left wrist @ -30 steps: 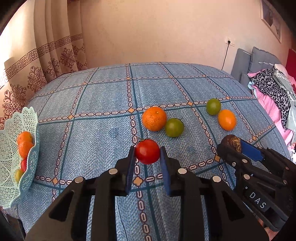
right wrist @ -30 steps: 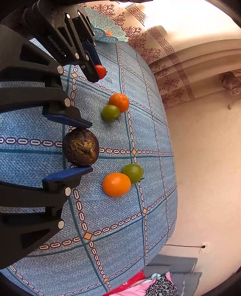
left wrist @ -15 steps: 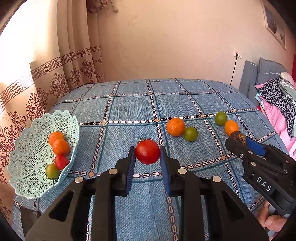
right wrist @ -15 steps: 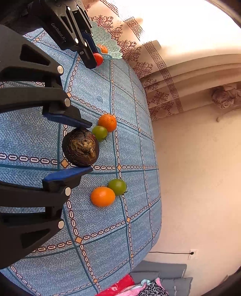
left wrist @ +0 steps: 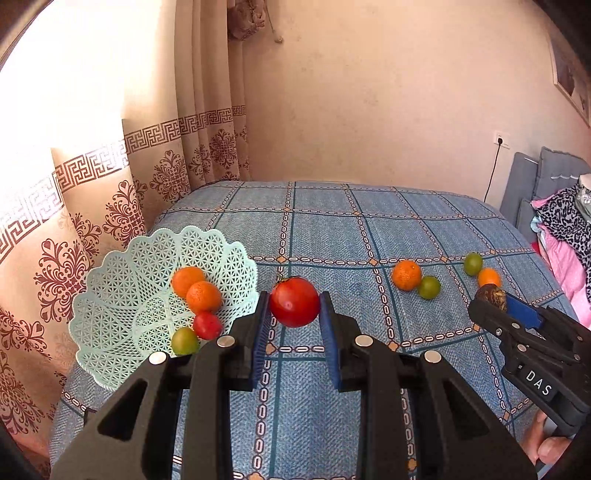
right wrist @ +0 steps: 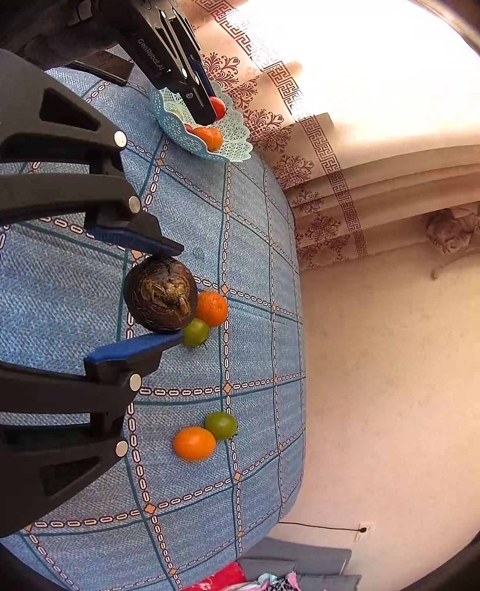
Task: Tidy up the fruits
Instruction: 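Carry the red tomato and brown fruit into the turquoise basket and open both tools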
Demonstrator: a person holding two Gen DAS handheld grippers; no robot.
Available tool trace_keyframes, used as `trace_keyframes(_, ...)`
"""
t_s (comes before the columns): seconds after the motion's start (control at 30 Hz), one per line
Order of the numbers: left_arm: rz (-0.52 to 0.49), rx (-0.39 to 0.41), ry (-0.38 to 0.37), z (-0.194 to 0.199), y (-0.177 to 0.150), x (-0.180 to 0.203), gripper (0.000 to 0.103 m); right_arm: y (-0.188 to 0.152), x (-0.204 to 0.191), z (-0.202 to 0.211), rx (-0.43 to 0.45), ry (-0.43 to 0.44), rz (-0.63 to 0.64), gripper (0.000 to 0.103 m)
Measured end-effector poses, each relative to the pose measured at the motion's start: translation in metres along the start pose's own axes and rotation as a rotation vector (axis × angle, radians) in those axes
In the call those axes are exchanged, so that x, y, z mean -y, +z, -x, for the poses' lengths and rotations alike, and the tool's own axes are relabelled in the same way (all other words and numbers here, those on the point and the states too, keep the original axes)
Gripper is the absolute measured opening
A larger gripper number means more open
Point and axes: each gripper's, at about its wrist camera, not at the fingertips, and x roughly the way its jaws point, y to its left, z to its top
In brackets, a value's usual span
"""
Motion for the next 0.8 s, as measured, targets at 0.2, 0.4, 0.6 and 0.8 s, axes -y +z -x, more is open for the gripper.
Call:
trace_keyframes(0.2, 0.04, 0.011, 0.043, 0.006, 0.0, -0.032, 0.027, 0.009, -0.031, 0.002, 0.014, 0.036, 0.024, 0.042)
trace_keyframes(0.4, 0.081, 0.011, 0.089, 0.007, -0.004, -0.064, 0.027, 0.016, -0.071, -0.002, 0.024, 0.089, 0.083, 0.042)
trace_keyframes(0.6, 0.11, 0.009, 0.135, 0.009, -0.005, -0.093, 0.027, 0.024, -0.11, -0.014, 0.016, 0.145, 0.137, 0.042)
trace_keyframes(0.8, 0.138, 0.005, 0.166, 0.006, -0.008, -0.117, 0.027, 0.029, -0.141, -0.025, 0.012, 0.192, 0.167, 0.042)
